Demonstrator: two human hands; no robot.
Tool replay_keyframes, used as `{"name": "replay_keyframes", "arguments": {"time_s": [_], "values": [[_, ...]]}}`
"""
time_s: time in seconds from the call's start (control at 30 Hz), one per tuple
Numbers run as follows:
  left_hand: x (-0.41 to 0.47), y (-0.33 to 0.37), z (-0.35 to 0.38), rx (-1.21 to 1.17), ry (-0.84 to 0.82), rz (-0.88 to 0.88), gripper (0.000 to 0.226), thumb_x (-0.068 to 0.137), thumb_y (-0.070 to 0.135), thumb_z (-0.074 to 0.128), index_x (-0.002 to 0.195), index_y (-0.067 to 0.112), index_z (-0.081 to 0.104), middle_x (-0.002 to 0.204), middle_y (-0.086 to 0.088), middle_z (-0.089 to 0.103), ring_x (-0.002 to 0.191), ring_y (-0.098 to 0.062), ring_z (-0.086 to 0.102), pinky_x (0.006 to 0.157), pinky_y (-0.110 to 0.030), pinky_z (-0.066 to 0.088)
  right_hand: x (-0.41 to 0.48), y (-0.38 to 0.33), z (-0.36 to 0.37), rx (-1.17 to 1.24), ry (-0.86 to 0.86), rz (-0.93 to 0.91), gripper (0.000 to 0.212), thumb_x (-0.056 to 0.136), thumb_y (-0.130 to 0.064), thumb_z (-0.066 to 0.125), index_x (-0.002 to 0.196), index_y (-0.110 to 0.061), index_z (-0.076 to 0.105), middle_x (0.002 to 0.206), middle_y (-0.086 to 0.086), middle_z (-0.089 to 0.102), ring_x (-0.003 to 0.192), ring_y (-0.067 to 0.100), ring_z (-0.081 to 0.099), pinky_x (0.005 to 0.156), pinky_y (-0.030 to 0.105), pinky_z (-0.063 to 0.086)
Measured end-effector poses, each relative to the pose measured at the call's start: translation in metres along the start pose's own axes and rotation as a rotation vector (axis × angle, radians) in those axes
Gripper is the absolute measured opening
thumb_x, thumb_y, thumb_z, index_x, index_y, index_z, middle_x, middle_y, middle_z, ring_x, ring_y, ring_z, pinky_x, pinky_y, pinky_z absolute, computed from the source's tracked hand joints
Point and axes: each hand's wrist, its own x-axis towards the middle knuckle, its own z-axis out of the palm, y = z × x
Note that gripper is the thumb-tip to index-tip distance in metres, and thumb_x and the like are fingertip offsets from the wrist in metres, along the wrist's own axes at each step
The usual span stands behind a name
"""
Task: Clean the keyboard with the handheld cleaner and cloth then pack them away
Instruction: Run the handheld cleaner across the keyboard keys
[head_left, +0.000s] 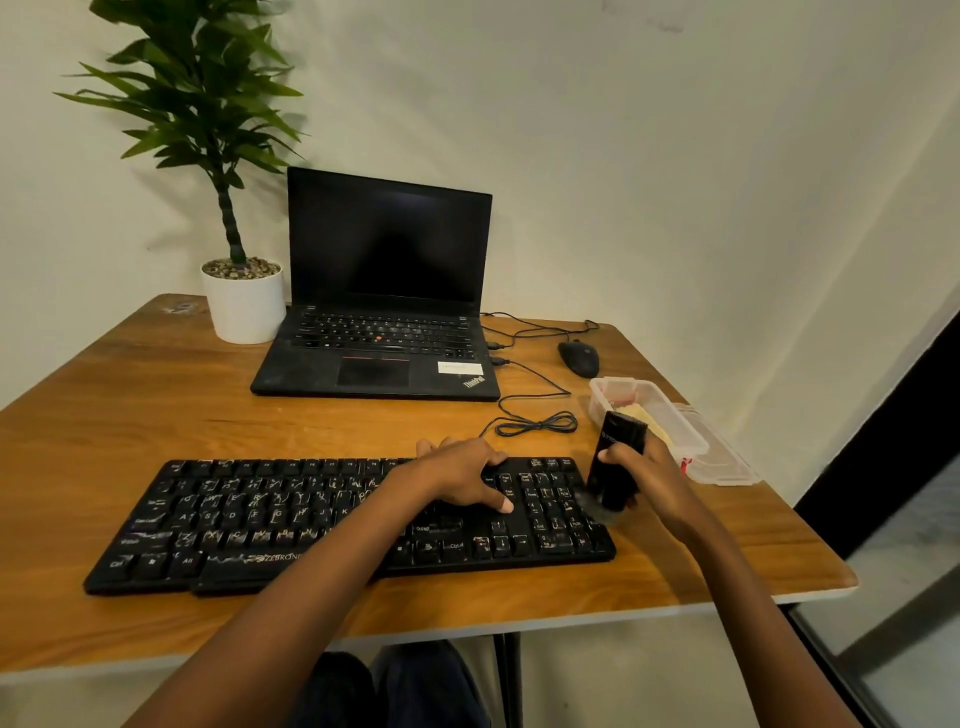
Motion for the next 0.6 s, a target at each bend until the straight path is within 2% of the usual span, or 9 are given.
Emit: {"name": "replay_keyframes", "arguments": {"time_s": [0.17, 0.23, 0.33, 0.5, 0.6], "values": [[0.0, 0.0, 0.0, -0.013, -0.005, -0.003, 0.076, 0.083, 0.052, 0.06, 0.146, 0.03, 0.025, 0.147, 0.003, 0.033, 0.135, -0.024, 0.025, 0.098, -0.039, 0.02, -0.007, 0.008, -0.002, 0.122, 0.098, 0.004, 0.02, 0.089, -0.008, 0.051, 0.092, -0.027, 0.046, 0.091, 0.005, 0.056, 0.086, 0.02, 0.055, 0.06, 0.026, 0.044], [0.0, 0.0, 0.0, -0.021, -0.005, -0.005, 0.076, 0.083, 0.052, 0.061, 0.146, 0.03, 0.025, 0.147, 0.003, 0.033, 0.135, -0.024, 0.025, 0.098, -0.04, 0.02, -0.01, 0.01, -0.001, 0.158, 0.082, 0.034, 0.017, 0.09, -0.006, 0.049, 0.093, -0.023, 0.047, 0.09, 0.004, 0.056, 0.085, 0.017, 0.054, 0.061, 0.025, 0.044], [0.001, 0.0, 0.0, -0.024, -0.011, -0.007, 0.077, 0.082, 0.052, 0.061, 0.146, 0.029, 0.025, 0.148, 0.003, 0.032, 0.136, -0.025, 0.024, 0.099, -0.041, 0.02, -0.012, 0.012, -0.002, 0.245, 0.164, 0.043, 0.02, 0.09, -0.007, 0.049, 0.1, -0.024, 0.046, 0.093, -0.001, 0.056, 0.087, 0.011, 0.053, 0.066, 0.027, 0.046], [0.0, -0.001, 0.0, -0.031, -0.007, -0.006, 0.077, 0.082, 0.052, 0.061, 0.146, 0.03, 0.025, 0.148, 0.003, 0.032, 0.136, -0.024, 0.024, 0.101, -0.041, 0.02, -0.014, 0.013, -0.003, 0.235, 0.111, 0.055, 0.019, 0.084, -0.014, 0.057, 0.1, -0.021, 0.048, 0.092, 0.003, 0.057, 0.089, 0.018, 0.055, 0.06, 0.026, 0.045], [0.001, -0.001, 0.001, -0.029, -0.003, -0.005, 0.077, 0.082, 0.053, 0.061, 0.146, 0.03, 0.026, 0.147, 0.003, 0.033, 0.135, -0.024, 0.025, 0.099, -0.04, 0.022, -0.015, 0.013, -0.004, 0.239, 0.133, 0.049, 0.026, 0.081, -0.018, 0.06, 0.103, -0.02, 0.047, 0.094, 0.001, 0.057, 0.09, 0.016, 0.055, 0.066, 0.029, 0.046]]}}
